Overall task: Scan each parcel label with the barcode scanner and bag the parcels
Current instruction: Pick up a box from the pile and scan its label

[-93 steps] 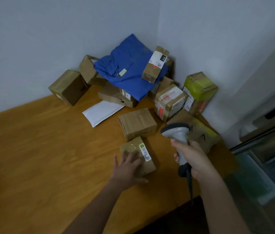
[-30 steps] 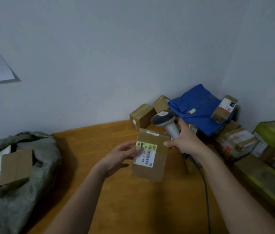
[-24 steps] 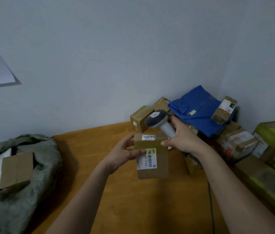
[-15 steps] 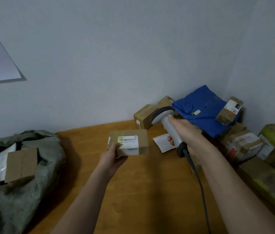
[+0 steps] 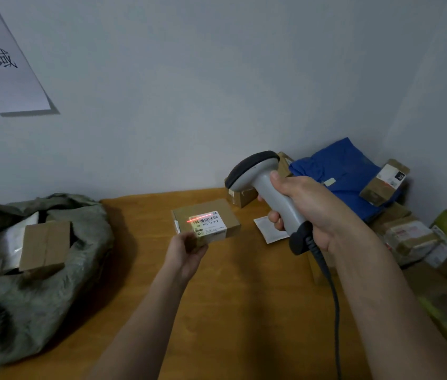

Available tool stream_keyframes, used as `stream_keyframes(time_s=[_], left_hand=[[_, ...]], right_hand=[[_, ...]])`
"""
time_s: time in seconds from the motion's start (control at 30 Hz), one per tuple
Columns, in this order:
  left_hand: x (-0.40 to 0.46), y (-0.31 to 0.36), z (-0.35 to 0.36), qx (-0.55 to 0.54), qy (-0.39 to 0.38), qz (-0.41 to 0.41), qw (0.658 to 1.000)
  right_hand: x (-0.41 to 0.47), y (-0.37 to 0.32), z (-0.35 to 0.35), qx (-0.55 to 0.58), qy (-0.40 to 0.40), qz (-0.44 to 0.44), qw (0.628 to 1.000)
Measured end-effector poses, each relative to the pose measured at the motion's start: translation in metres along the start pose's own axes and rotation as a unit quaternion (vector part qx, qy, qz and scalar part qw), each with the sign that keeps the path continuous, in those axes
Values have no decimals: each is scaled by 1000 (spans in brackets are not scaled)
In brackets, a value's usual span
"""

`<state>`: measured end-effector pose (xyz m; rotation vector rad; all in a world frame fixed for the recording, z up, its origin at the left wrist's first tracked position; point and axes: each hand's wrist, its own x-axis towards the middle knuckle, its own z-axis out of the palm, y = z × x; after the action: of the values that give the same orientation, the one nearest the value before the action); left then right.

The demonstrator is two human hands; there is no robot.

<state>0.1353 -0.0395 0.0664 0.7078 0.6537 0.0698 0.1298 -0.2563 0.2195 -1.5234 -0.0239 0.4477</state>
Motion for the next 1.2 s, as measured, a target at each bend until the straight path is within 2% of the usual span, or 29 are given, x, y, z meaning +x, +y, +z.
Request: stream_keyframes(time_s=[0.27,0.73,1.0,1.2], left_hand=[[-4,-9,14,-44,7,23,999],[-11,-12,11,-93,24,64,993],[8,18,-20,-72,13,42,996],[18,79,-61,-60,-12,45,997]], right_hand=[[-22,-14,-16,-16,17,-25,999],[-39,-30,-26,-67,-4,-54,996],[-36,-28,19,-74,31,-67,995],[-21,-23,96,-65,43,-75,994]])
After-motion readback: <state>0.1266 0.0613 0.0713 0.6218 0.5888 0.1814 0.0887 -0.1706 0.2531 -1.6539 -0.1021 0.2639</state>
